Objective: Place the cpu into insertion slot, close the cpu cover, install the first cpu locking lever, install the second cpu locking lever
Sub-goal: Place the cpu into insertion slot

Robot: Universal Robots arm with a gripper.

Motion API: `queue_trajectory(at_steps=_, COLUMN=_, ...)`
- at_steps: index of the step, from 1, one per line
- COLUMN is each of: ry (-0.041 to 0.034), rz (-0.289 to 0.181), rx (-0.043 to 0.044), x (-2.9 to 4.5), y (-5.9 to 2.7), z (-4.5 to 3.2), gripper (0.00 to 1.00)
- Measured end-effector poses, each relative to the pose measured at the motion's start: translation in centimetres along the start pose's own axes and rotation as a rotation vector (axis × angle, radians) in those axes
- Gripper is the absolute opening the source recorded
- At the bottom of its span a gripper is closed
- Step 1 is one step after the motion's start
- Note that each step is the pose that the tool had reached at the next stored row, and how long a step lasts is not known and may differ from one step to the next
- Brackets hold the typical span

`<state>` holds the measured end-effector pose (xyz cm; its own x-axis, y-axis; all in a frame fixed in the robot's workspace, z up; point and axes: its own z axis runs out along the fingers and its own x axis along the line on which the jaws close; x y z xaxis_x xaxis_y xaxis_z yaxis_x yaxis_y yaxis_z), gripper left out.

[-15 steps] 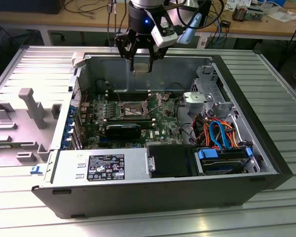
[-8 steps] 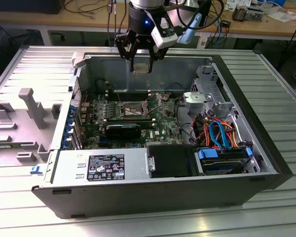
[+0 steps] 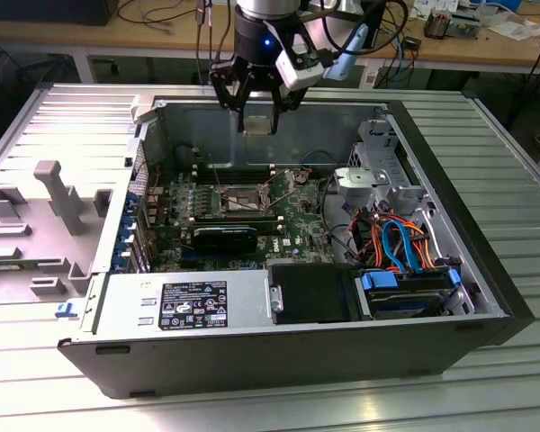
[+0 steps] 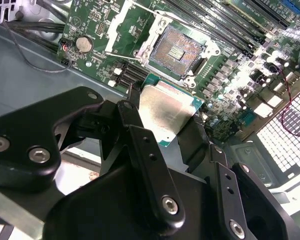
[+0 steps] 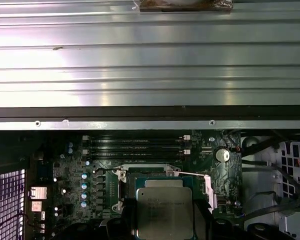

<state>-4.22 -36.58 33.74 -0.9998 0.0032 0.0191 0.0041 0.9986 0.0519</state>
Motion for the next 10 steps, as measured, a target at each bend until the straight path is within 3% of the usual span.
queue_trajectory(at_steps=10, ry=0.0000, rz=0.000, rx=0.0001, x=0.02, y=-0.28, z=0.33, gripper=0.54)
